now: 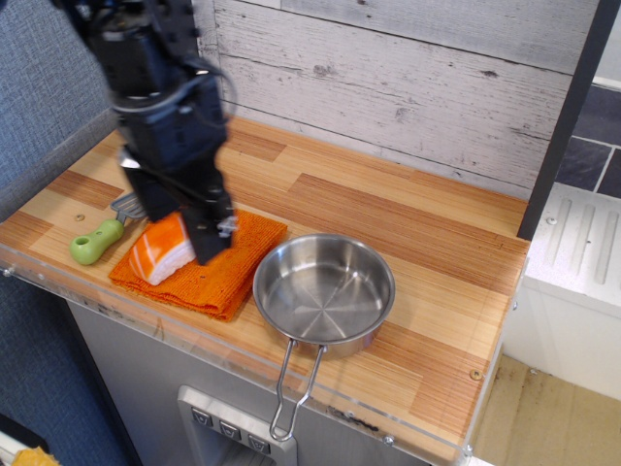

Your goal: Move the bread to the back right counter corner.

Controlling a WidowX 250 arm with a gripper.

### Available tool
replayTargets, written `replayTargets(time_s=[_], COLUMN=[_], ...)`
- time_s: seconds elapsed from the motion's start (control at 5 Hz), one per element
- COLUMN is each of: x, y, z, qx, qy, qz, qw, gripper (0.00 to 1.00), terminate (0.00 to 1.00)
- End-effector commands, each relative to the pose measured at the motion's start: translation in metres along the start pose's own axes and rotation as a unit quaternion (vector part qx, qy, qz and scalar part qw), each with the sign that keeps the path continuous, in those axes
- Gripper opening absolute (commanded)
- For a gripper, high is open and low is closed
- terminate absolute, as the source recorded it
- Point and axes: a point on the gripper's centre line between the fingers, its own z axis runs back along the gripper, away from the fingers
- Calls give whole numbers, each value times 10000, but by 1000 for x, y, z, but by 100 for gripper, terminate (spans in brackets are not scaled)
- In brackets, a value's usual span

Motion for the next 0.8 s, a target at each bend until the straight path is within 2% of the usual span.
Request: replayTargets(time_s=[0.0, 0.2, 0.4, 0.6], x=[-2, -3, -5, 6], y=[34, 38, 41, 30], z=[-11, -23, -34, -44], qx=[386, 462, 547, 528], qy=[-118, -59, 126, 239], qz=[488, 595, 573, 530], qw=[9980, 9971, 9968, 9969], gripper=[100, 100, 100, 100], terminate=[0, 0, 0, 0])
